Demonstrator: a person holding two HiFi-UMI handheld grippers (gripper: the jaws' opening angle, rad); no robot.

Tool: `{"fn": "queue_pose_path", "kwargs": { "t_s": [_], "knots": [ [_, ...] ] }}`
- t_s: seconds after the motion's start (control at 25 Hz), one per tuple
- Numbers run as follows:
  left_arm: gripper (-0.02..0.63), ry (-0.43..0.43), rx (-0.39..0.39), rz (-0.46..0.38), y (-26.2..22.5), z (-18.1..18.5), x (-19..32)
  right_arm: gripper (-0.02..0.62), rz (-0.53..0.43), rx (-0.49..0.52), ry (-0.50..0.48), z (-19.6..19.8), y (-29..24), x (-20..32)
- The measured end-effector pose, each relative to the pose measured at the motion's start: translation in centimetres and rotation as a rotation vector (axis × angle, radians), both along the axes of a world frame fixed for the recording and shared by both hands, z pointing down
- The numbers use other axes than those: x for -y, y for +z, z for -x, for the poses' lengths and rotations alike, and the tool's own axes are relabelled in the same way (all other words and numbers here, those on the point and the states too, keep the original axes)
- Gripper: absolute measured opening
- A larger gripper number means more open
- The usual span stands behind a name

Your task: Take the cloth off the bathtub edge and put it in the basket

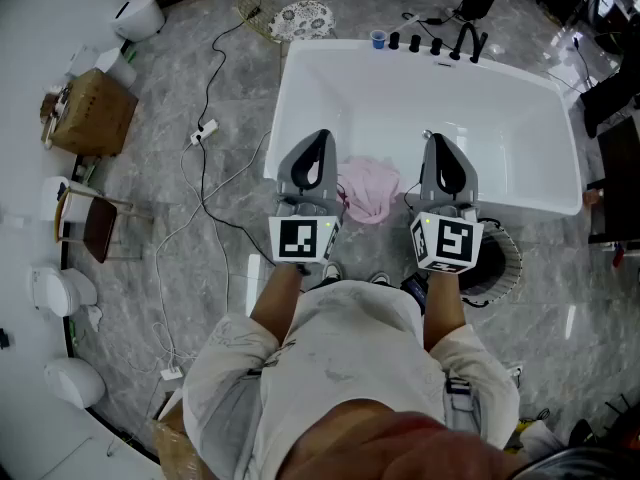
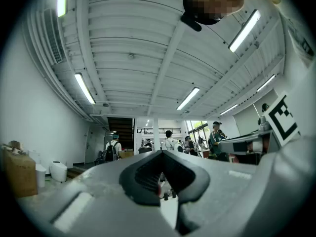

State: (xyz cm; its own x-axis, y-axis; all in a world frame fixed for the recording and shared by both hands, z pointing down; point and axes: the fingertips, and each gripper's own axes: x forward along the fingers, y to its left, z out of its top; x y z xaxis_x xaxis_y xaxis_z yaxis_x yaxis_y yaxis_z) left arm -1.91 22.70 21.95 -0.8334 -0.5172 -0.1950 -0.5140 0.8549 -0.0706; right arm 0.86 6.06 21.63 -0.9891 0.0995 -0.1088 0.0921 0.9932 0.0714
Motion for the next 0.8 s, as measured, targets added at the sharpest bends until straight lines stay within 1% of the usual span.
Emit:
{"fn": "queue_pose_path", "kwargs": {
  "t_s": [0.36, 0.6, 0.8],
  "knots": [
    [0.000, -0.013, -0.003, -0.008, 0.4, -0.1, 2.4, 0.002, 0.010, -0.005, -0.015, 0.2, 0.7, 2.2],
    [0.000, -0.018, -0.013, -0.014, 0.7, -0.9, 4.6, 0.003, 0.054, -0.011, -0.034, -0.4, 1.4, 4.5],
    [0.000, -0.030, -0.031, -0.005, 1.4, -1.7, 6.1, 0.003, 0.075, -0.037, -0.048, -1.1, 2.8, 6.3]
  ]
}}
